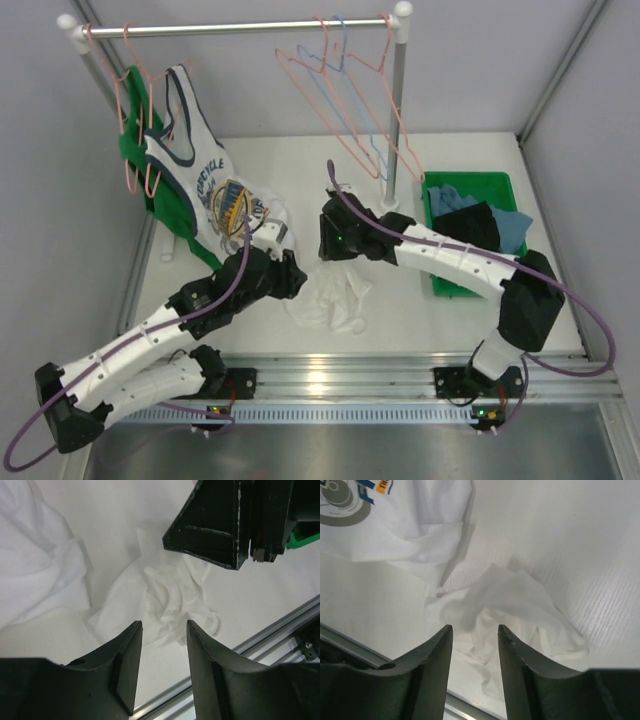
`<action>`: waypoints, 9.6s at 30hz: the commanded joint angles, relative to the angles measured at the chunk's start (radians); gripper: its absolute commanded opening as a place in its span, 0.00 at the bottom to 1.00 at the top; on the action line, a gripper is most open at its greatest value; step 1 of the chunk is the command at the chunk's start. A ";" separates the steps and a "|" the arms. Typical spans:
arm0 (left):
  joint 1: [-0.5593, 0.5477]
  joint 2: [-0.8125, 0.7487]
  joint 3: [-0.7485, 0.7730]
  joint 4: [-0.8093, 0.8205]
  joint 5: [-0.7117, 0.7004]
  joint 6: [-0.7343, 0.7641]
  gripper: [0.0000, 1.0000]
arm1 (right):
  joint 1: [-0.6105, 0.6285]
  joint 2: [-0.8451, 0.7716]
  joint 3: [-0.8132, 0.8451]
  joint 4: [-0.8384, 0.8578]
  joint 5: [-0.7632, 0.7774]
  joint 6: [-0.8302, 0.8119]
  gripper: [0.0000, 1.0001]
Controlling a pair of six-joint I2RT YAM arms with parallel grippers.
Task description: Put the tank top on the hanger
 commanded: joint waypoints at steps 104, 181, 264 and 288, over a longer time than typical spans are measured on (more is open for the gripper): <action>-0.003 0.371 0.127 0.075 -0.002 0.015 0.00 | 0.141 -0.158 -0.586 0.134 0.046 0.097 0.02; -0.001 0.020 -0.284 0.069 0.228 -0.303 0.00 | 0.060 -0.803 -0.836 -0.124 0.213 0.374 0.20; 0.212 0.822 1.190 0.118 -0.460 0.309 0.34 | 0.058 -0.834 -0.649 -0.142 0.172 0.082 0.51; 0.338 0.799 1.141 0.098 -0.091 0.338 0.27 | 0.058 -0.850 -0.676 -0.138 0.172 0.090 0.51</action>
